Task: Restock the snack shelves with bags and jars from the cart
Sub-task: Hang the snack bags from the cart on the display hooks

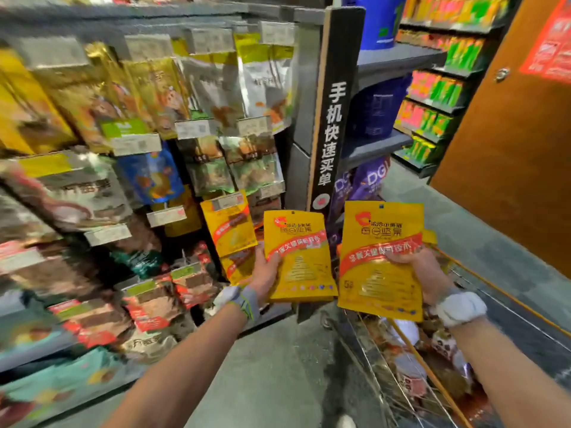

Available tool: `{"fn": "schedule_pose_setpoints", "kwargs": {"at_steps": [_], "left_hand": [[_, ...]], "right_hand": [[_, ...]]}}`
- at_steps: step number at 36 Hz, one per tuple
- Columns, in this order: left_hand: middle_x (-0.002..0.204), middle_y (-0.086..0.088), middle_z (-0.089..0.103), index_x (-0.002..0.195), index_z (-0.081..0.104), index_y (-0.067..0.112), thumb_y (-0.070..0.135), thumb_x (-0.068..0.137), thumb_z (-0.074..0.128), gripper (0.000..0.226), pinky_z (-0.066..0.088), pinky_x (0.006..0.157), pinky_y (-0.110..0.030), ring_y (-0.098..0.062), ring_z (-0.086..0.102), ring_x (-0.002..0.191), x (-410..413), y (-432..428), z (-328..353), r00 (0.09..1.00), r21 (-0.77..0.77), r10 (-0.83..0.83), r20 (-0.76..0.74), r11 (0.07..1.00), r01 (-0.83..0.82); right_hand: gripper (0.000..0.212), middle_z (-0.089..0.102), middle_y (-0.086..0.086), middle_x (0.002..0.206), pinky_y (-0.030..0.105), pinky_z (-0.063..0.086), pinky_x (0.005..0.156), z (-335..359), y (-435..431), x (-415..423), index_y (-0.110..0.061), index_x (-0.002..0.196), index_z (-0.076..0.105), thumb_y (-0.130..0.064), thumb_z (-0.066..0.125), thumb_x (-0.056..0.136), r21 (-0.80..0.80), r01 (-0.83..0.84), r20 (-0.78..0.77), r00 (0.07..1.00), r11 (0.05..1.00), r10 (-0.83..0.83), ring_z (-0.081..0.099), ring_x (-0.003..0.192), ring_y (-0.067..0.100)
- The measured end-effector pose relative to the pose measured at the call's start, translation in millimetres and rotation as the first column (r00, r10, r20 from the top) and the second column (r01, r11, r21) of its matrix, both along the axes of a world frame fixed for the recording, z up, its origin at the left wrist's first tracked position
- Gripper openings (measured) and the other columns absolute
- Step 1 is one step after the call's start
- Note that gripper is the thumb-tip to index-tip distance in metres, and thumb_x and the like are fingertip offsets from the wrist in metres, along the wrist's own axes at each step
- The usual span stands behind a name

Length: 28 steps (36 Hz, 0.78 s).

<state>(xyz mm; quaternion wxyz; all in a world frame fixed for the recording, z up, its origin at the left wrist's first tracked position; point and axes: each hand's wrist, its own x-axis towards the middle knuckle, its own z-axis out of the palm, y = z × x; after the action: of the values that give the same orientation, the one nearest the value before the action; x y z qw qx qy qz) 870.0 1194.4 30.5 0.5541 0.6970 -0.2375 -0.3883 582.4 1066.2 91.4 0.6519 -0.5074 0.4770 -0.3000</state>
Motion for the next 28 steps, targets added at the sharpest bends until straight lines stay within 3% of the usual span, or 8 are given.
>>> {"fn": "schedule_pose_setpoints", "kwargs": {"at_steps": [5, 8, 11, 15, 20, 23, 25, 28], "left_hand": [[0.130, -0.005, 0.057, 0.143, 0.032, 0.019, 0.043, 0.087, 0.076, 0.075, 0.052, 0.089, -0.039, -0.020, 0.063, 0.105, 61, 54, -1, 0.996, -0.013, 0.043, -0.077, 0.999, -0.045], [0.121, -0.002, 0.064, 0.134, 0.042, 0.023, 0.039, 0.073, 0.089, 0.079, 0.056, 0.090, -0.043, -0.019, 0.067, 0.103, 89, 76, -5, 0.998, 0.006, 0.044, -0.049, 0.999, -0.044], [0.119, -0.001, 0.069, 0.127, 0.048, 0.027, 0.050, 0.058, 0.096, 0.087, 0.056, 0.094, -0.049, -0.020, 0.070, 0.104, 122, 93, -13, 0.997, 0.043, 0.055, 0.058, 0.997, -0.058], [0.111, 0.001, 0.068, 0.118, 0.045, 0.030, 0.047, 0.068, 0.090, 0.070, 0.056, 0.088, -0.045, -0.019, 0.069, 0.099, 158, 116, -17, 0.966, 0.170, 0.045, 0.254, 0.981, -0.091], [0.124, -0.003, 0.066, 0.132, 0.035, 0.027, 0.055, 0.082, 0.075, 0.070, 0.052, 0.093, -0.041, -0.027, 0.066, 0.111, 189, 131, -6, 0.835, 0.485, -0.275, 0.477, 0.874, 0.011], [0.140, -0.011, 0.057, 0.155, 0.016, 0.020, 0.056, 0.092, 0.063, 0.087, 0.048, 0.098, -0.044, -0.033, 0.059, 0.124, 204, 127, -2, 0.654, 0.689, -0.508, 0.561, 0.724, -0.028], [0.140, -0.011, 0.058, 0.159, 0.005, 0.027, 0.049, 0.095, 0.057, 0.085, 0.050, 0.099, -0.050, -0.035, 0.061, 0.120, 217, 126, -4, 0.560, 0.757, -0.599, 0.572, 0.649, -0.079], [0.142, -0.013, 0.056, 0.159, 0.007, 0.028, 0.037, 0.098, 0.053, 0.077, 0.053, 0.095, -0.047, -0.036, 0.062, 0.118, 239, 124, -9, 0.527, 0.822, -0.677, 0.513, 0.565, -0.074]], "right_hand": [[0.084, 0.071, 0.023, 0.112, 0.063, 0.056, 0.083, 13, 17, 84, -0.004, 0.131, 0.054, -0.015, 0.095, 0.058, 0.038, -0.138, 0.012, 0.990, 0.990, 0.138, 0.071, 0.095, 0.043], [0.056, 0.074, 0.019, 0.107, 0.060, 0.053, 0.092, 18, 32, 133, -0.005, 0.119, 0.065, -0.004, 0.086, 0.067, 0.022, -0.277, -0.034, 0.960, 0.960, 0.278, 0.071, 0.098, 0.041], [0.062, 0.074, 0.017, 0.110, 0.059, 0.050, 0.098, 16, 38, 168, -0.005, 0.118, 0.066, -0.007, 0.091, 0.061, 0.015, -0.358, -0.035, 0.933, 0.934, 0.358, 0.069, 0.103, 0.039], [0.052, 0.072, 0.020, 0.113, 0.055, 0.053, 0.094, 5, 37, 199, -0.003, 0.119, 0.067, -0.002, 0.083, 0.070, 0.034, -0.430, -0.006, 0.902, 0.902, 0.431, 0.069, 0.103, 0.039], [0.076, 0.073, 0.014, 0.114, 0.057, 0.053, 0.095, -23, 26, 249, -0.010, 0.127, 0.062, -0.017, 0.093, 0.059, 0.081, -0.496, 0.027, 0.868, 0.865, 0.495, 0.069, 0.106, 0.036], [0.062, 0.074, 0.013, 0.112, 0.051, 0.059, 0.083, -37, 23, 279, -0.011, 0.129, 0.059, -0.010, 0.085, 0.073, 0.141, -0.541, 0.060, 0.841, 0.829, 0.538, 0.072, 0.100, 0.035], [0.056, 0.073, 0.014, 0.114, 0.057, 0.054, 0.091, -44, 19, 299, -0.010, 0.127, 0.062, -0.006, 0.081, 0.075, 0.126, -0.561, 0.066, 0.827, 0.818, 0.558, 0.070, 0.103, 0.037], [0.054, 0.073, 0.017, 0.112, 0.060, 0.051, 0.096, -59, 13, 326, -0.005, 0.124, 0.063, -0.004, 0.079, 0.073, 0.136, -0.565, 0.086, 0.825, 0.814, 0.558, 0.069, 0.105, 0.039]]}}
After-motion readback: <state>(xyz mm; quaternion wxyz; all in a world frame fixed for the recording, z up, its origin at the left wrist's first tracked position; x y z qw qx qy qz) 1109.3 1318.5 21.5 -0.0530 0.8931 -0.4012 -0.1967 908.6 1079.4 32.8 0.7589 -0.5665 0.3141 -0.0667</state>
